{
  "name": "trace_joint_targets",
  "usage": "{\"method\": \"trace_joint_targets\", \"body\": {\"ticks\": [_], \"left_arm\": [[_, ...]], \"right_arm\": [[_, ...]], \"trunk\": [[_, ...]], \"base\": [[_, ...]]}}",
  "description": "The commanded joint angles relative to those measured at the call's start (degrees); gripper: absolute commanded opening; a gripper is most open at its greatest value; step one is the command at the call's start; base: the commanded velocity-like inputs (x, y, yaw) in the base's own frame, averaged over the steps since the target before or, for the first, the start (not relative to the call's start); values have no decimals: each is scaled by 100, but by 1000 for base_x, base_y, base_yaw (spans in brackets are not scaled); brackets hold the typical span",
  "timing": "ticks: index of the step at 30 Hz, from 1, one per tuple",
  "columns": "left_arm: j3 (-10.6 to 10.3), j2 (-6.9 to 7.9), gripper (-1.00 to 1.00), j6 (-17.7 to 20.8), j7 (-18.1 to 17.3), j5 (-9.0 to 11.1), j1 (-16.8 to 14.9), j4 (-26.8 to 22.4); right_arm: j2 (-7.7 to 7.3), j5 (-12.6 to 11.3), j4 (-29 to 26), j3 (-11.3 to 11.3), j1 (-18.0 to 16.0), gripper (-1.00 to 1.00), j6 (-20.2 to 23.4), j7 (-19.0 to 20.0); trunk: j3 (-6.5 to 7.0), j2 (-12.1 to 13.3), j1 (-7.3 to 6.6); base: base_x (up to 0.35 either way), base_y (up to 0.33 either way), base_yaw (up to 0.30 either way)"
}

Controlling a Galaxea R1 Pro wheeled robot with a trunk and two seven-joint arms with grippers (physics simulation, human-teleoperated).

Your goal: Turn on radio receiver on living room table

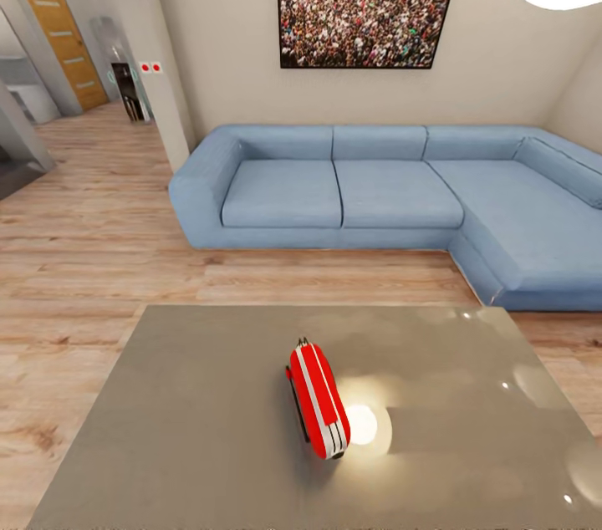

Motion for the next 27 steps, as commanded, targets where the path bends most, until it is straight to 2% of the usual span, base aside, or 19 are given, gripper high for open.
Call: {"method": "trace_joint_targets", "body": {"ticks": [1,27], "left_arm": [[0,0,100,0,1,1,0,0],[-1,0,100,0,1,3,0,0]], "right_arm": [[0,0,0,0,0,100,0,0],[0,0,0,0,0,100,0,0]], "trunk": [[-10,0,0],[-250,0,0]], "base": [[0,0,0],[0,0,0]]}}
